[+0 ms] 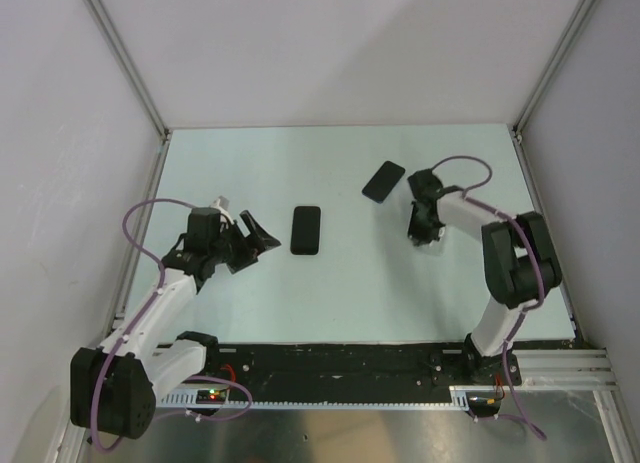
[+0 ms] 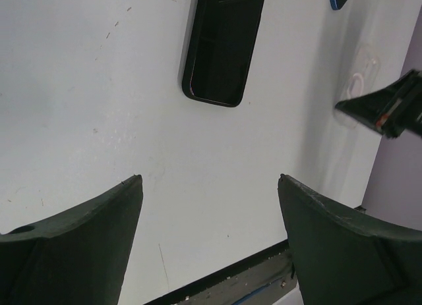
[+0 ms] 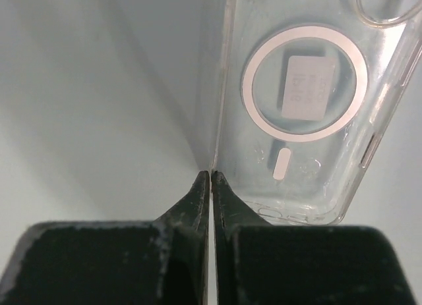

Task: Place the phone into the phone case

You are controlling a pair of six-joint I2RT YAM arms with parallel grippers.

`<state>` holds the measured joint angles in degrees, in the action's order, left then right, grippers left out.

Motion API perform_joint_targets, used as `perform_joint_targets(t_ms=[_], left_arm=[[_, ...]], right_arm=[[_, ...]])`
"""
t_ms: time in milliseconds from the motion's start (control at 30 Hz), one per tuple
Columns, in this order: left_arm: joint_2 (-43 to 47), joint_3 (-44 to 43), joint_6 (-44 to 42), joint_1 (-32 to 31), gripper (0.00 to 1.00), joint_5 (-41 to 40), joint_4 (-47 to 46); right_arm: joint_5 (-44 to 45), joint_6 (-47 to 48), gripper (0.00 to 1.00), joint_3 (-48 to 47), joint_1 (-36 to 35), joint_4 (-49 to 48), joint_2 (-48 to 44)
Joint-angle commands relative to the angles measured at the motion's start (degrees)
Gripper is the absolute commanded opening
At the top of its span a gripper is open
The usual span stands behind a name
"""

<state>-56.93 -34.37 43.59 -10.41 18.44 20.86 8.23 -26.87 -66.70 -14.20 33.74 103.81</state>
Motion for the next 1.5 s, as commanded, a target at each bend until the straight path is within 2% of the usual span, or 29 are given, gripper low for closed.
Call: perform_joint_targets(t_ms=[0,233,533,600,767,833,900,1033,1100,1333,1467], left_arm=[[1.91,0.36,0.79,0.48,0.87,1.51,-2.15],[2.47,0.53,0.88,0.46,0.87,1.16,-2.36],[2.82,0.65,0.7,0.46,0.87,1.09,-2.34],[2.93,0.72,0.75,0.43,0.87,1.08,-2.43],[3.19,0.77,0.75,0.44,0.87,1.15,-2.65],[3.2,0.9,0.76,0.47,0.87,1.23,-2.71],[3.11,0.95,0.78,0.46,0.87,1.25,-2.77],[3.13,1.05,0.97,0.48,0.87,1.29,-3.0],[3.07,0.99,0.95,0.44,0.87,1.55,-3.08],[3.56,1.4,0.9,0.48,0.87,1.03,-3.04],[3.14,1.33,1.02,0.48,0.87,0.78,-3.03]], right_arm=[[1.22,-5.32,0.0,7.96,-8.9,-3.54,-8.13],[-0.71,-9.78,0.0,11.85,-22.53,-6.03,-10.05],[-5.37,-8.44,0.01,15.51,-25.7,-6.41,-15.83],[-5.27,-8.19,0.11,15.8,-25.71,-5.61,-17.43],[-6.25,-8.02,0.6,15.74,-24.71,-4.75,-21.47],[-7.01,-8.02,0.72,15.04,-23.9,-4.72,-22.67],[-6.17,-8.35,0.77,13.6,-22.75,-4.03,-22.73],[-3.94,-11.03,0.82,7.78,-15.45,-4.45,-18.19],[-1.57,-12.11,0.83,2.07,-12.92,-4.75,-13.02],[9.21,-13.86,0.84,-22.44,-10.2,1.06,8.96],[12.8,-14.84,0.84,-33.14,-9.59,4.98,17.58]])
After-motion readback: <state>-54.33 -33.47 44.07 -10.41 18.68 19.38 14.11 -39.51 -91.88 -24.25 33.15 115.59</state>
